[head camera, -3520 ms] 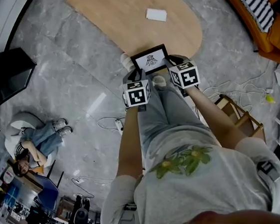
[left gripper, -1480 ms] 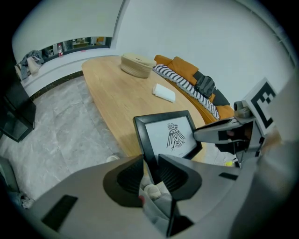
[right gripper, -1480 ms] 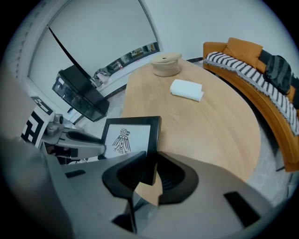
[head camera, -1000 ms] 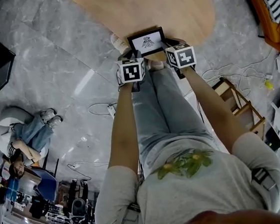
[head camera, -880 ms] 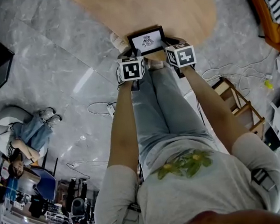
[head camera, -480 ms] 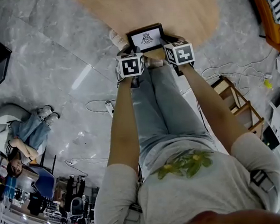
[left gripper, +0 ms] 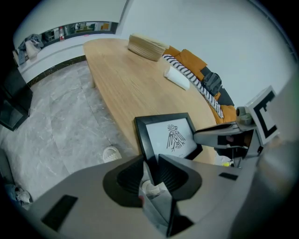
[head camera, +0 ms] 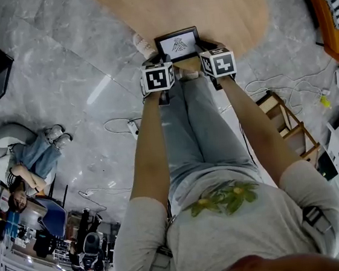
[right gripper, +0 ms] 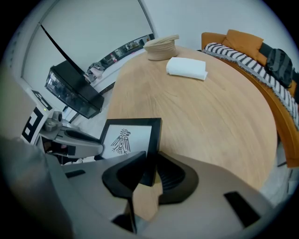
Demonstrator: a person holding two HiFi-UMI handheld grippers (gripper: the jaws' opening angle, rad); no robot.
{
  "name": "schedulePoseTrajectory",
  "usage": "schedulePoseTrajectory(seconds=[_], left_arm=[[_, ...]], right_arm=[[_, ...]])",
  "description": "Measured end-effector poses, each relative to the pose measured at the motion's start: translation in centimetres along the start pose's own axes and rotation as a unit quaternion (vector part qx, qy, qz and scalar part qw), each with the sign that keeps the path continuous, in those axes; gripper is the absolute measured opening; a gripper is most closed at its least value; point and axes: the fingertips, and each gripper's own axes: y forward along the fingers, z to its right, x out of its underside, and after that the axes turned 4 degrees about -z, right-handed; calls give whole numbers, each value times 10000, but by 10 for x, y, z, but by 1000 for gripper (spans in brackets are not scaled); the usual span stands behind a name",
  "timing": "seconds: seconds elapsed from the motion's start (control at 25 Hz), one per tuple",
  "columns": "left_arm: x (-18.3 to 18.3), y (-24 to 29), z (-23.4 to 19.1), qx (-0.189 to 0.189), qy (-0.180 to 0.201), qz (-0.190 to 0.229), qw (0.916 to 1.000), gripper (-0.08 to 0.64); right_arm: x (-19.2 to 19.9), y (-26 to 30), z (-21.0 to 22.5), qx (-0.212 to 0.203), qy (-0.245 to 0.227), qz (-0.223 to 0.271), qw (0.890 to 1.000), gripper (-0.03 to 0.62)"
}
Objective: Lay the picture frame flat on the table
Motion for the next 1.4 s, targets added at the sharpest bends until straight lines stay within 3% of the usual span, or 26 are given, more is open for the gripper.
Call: schedulePoseTrajectory(seconds=[0.4, 0.56, 0.8, 1.12, 1.4], left_arm=[[2, 2, -2, 491, -521, 149, 9973, 117], [4, 0, -1, 676, -1061, 211, 9918, 106], [-4, -14, 2, 835, -1347, 578, 9857, 127], [-11, -35, 11, 651, -1280, 771, 9866, 137], [-28, -61, 15, 269, -977, 1247, 9870, 113]], right_arm=[[1, 5, 0, 47, -146, 56, 9999, 88], [1, 2, 2, 57, -184, 57, 9998, 89], [-8, -10, 0, -2, -196, 218, 9996, 132], [-15, -32, -15, -114, -402, 422, 9982, 137], [-20, -48, -21, -209, -403, 541, 9975, 109]])
